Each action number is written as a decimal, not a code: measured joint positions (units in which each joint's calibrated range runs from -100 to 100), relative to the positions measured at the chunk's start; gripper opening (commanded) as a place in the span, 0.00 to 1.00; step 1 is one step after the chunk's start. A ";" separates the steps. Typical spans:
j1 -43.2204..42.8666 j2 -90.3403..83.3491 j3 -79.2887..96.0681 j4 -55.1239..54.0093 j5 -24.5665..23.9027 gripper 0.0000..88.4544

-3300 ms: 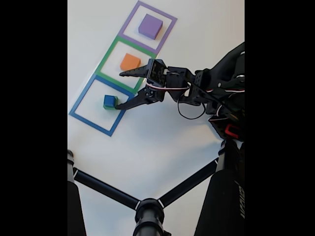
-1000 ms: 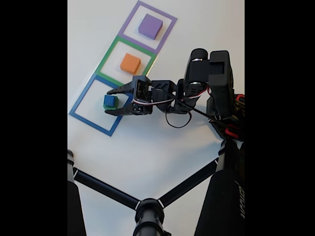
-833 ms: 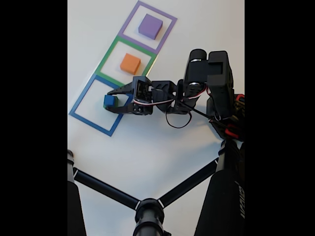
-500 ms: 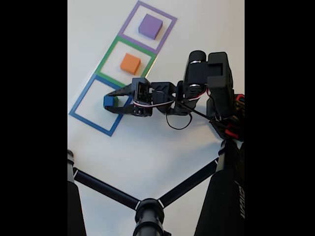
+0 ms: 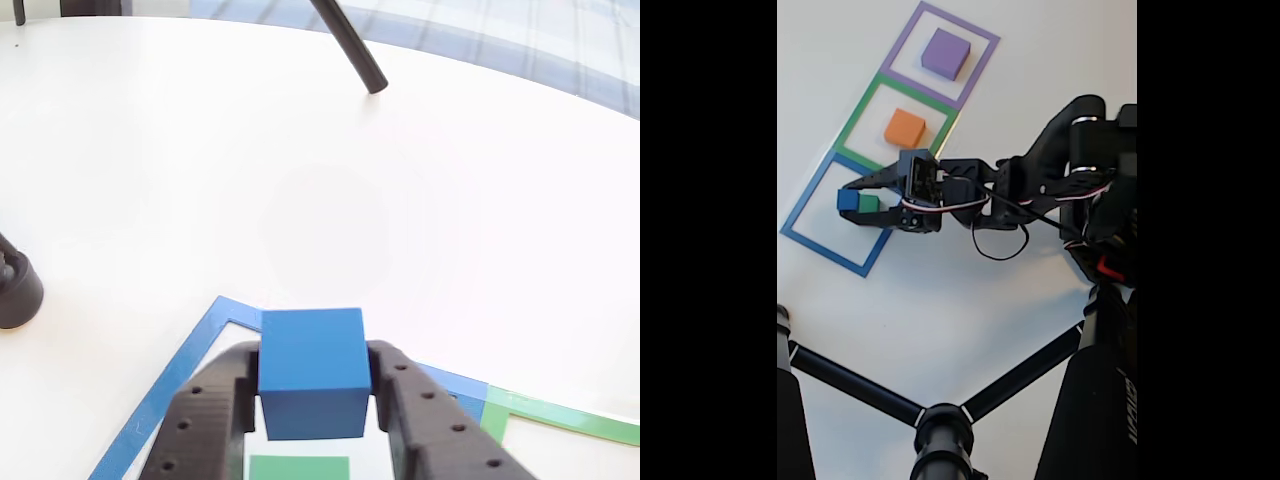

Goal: Tower of hanoi

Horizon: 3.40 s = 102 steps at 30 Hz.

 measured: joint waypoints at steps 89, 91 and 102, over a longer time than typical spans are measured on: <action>66.94 -1.60 -1.51 6.29 0.00 0.03; 65.77 0.17 -1.33 4.03 0.00 0.03; 64.25 10.38 -1.42 -7.17 0.00 0.03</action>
